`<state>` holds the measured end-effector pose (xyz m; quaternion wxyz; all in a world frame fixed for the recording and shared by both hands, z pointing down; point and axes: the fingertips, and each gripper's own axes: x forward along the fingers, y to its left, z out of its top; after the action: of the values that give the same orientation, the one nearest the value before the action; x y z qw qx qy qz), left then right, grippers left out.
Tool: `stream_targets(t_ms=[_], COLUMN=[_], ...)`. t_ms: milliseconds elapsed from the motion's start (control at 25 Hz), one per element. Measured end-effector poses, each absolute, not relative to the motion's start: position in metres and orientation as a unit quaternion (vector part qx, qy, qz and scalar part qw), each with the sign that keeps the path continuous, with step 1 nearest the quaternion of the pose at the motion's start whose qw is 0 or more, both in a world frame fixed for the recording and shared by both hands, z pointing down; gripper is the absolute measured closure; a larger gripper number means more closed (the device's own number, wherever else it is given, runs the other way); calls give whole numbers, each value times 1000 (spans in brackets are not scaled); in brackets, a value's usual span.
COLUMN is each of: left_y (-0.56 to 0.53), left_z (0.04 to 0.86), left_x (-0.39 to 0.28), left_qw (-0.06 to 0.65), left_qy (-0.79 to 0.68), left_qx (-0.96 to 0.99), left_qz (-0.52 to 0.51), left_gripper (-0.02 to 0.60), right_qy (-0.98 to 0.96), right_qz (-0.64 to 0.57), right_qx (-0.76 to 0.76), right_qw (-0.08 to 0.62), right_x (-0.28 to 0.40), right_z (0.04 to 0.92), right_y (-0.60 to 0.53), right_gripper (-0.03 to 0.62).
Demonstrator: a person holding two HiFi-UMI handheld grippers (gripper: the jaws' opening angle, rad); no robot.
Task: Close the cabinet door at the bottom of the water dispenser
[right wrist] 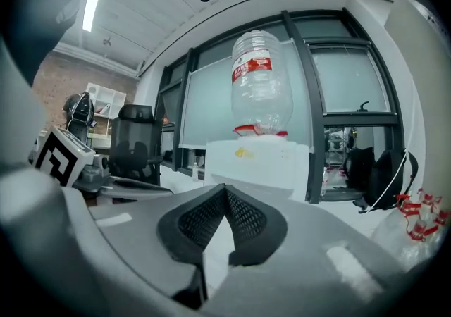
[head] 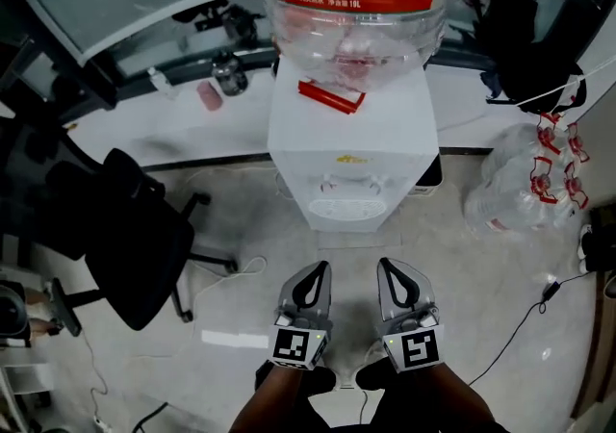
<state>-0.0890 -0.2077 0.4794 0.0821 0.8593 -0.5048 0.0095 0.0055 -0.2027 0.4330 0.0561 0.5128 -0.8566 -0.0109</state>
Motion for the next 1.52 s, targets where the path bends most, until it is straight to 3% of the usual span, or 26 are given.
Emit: stream_targets(t_ms=[320, 560, 1520], left_y=[-199, -177, -117], left_z=[334, 268, 208], left_x=[-100, -107, -116], left_qw=[66, 50, 31], left_qy=[-509, -503, -498], left_qx=[858, 863, 867], left_qz=[8, 10, -5], left_gripper=[563, 563, 563], right_qy=[-864, -864, -855], right_qz=[-28, -34, -63], right_qx=[501, 500, 513], right_qw=[47, 51, 42], right_x=[-9, -11, -5], right_z=[283, 223, 175], right_y=[-200, -186, -118], right_gripper=[591, 591, 591])
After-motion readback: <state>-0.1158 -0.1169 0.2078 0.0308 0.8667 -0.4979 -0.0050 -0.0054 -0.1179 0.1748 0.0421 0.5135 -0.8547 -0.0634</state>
